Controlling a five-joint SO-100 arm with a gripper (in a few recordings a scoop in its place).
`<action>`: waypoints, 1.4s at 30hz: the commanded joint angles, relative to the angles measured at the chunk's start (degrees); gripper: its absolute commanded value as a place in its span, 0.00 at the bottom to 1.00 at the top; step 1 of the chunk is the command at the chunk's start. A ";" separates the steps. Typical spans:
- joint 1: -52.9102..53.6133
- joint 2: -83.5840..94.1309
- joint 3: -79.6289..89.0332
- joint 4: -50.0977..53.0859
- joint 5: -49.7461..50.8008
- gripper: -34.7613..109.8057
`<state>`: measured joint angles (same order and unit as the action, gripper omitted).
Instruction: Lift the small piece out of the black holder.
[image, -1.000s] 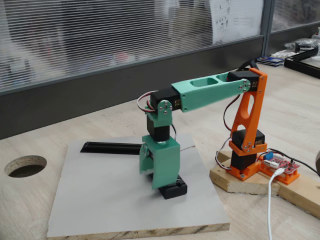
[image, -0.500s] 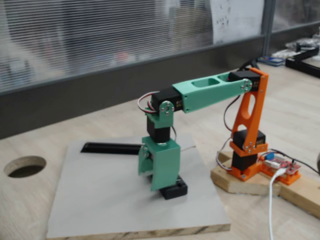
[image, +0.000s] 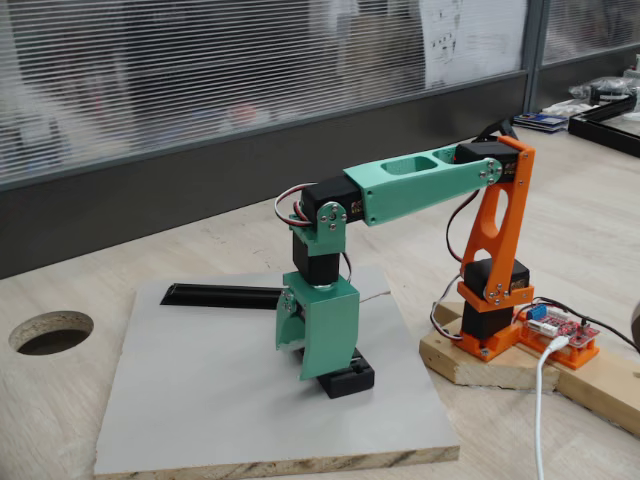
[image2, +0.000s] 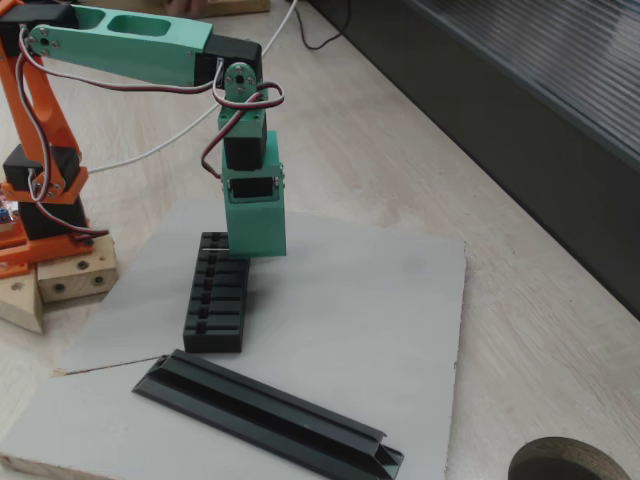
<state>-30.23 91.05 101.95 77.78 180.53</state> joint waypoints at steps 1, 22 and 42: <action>-0.97 1.05 0.26 0.62 1.05 0.56; -0.97 1.05 0.18 0.70 1.05 0.42; -0.97 1.14 0.00 0.79 0.53 0.39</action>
<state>-30.23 91.05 101.95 77.52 180.53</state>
